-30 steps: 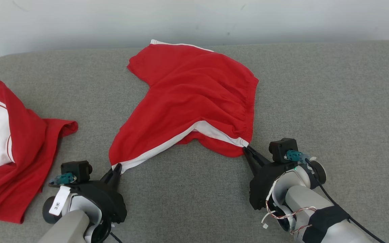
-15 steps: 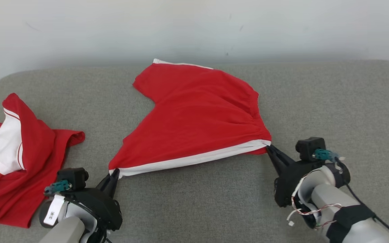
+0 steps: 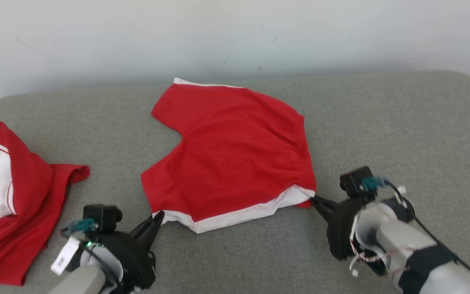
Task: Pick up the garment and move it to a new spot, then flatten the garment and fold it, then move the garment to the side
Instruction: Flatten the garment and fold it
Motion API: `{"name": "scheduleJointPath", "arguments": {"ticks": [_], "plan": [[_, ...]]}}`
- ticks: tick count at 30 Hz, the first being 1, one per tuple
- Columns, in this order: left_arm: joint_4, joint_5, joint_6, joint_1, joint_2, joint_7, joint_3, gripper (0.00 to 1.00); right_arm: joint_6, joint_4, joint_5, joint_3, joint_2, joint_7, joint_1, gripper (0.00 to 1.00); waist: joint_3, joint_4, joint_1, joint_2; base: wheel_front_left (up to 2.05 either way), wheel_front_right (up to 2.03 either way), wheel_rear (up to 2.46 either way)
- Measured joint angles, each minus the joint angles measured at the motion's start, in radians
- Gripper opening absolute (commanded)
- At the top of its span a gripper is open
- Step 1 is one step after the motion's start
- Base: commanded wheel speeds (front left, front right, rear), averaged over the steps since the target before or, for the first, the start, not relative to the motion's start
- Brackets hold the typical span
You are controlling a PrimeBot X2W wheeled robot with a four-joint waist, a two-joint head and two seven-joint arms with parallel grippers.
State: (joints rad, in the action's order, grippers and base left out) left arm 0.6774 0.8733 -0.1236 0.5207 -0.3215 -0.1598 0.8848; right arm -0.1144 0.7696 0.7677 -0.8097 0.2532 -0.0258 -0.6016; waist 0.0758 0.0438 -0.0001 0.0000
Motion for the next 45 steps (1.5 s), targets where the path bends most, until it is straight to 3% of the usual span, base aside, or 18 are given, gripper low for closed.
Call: {"name": "scheduleJointPath", "arguments": {"ticks": [6, 9, 11, 13, 14, 16, 21, 25, 27, 31, 35, 41, 45], "plan": [[-0.064, 0.094, -0.001, 0.142, -0.035, 0.194, 0.018, 0.0, -0.009, 0.02, 0.023, -0.037, -0.017, -0.234, -0.187, 0.0, 0.063, -0.016, 0.0001, 0.0, 0.0, 0.0, 0.0], [-0.062, 0.12, -0.001, 0.322, -0.058, 0.305, 0.016, 0.0, -0.009, 0.063, 0.035, -0.017, -0.042, -0.338, -0.369, 0.0, 0.101, -0.025, 0.0002, 0.0003, 0.0, 0.0, 0.0], [-0.034, 0.136, -0.001, 0.473, -0.072, 0.337, -0.039, 0.0, -0.009, 0.08, 0.026, 0.001, -0.053, -0.375, -0.521, 0.0, 0.128, -0.03, 0.0004, 0.0002, 0.0, 0.0, 0.0], [0.008, 0.149, -0.001, 0.636, -0.067, 0.308, -0.142, 0.0, 0.008, 0.088, 0.01, 0.05, -0.073, -0.339, -0.686, 0.0, 0.156, -0.034, 0.0005, 0.0003, 0.0, 0.0, 0.0], [0.018, 0.142, 0.012, 0.797, -0.057, 0.212, -0.241, 0.0, 0.031, 0.076, -0.025, 0.105, -0.082, -0.232, -0.855, 0.0, 0.185, -0.036, 0.0005, 0.0002, 0.0, 0.0, 0.0], [-0.04, 0.154, 0.026, 0.898, -0.048, 0.087, -0.336, 0.0, 0.045, 0.027, -0.039, 0.155, -0.087, -0.091, -0.963, 0.0, 0.227, -0.036, -0.0001, -0.0003, 0.0, 0.0, 0.0], [-0.149, 0.147, 0.003, 0.717, -0.043, 0.06, -0.271, 0.0, 0.026, -0.048, -0.084, 0.101, -0.063, 0.029, -0.787, 0.0, 0.301, -0.021, 0.001, 0.0005, 0.0, 0.0, 0.0], [-0.137, 0.122, 0.001, 0.519, -0.107, 0.038, -0.203, 0.0, 0.027, -0.056, -0.091, 0.087, -0.027, 0.089, -0.627, 0.0, 0.355, -0.003, 0.0003, 0.0003, 0.0, 0.0, 0.0], [-0.12, 0.106, 0.001, 0.484, -0.133, 0.035, -0.186, 0.0, 0.049, -0.053, -0.091, 0.088, -0.022, 0.117, -0.574, 0.0, 0.378, 0.006, 0.0003, 0.0003, 0.0, 0.0, 0.0], [-0.103, 0.058, 0.001, 0.437, -0.132, -0.001, -0.147, 0.0, 0.072, -0.023, -0.091, 0.073, -0.027, 0.14, -0.465, 0.0, 0.405, 0.025, 0.0005, 0.0005, 0.0, 0.0, 0.0], [-0.079, 0.043, 0.001, 0.387, -0.122, -0.036, -0.136, 0.0, 0.071, -0.011, -0.09, 0.065, -0.035, 0.179, -0.39, 0.0, 0.386, 0.034, 0.0001, 0.0002, 0.0, 0.0, 0.0], [-0.055, 0.055, 0.0, 0.264, -0.116, -0.054, -0.125, 0.0, 0.036, -0.022, -0.019, 0.074, -0.045, 0.212, -0.262, 0.0, 0.319, 0.029, 0.0, 0.0, 0.0, 0.0, 0.0], [-0.055, 0.072, 0.0, 0.185, -0.113, -0.062, -0.109, 0.0, 0.029, -0.02, -0.02, 0.062, -0.015, 0.213, -0.18, 0.0, 0.264, 0.023, -0.0001, -0.0001, 0.0, 0.0, 0.0]]}}
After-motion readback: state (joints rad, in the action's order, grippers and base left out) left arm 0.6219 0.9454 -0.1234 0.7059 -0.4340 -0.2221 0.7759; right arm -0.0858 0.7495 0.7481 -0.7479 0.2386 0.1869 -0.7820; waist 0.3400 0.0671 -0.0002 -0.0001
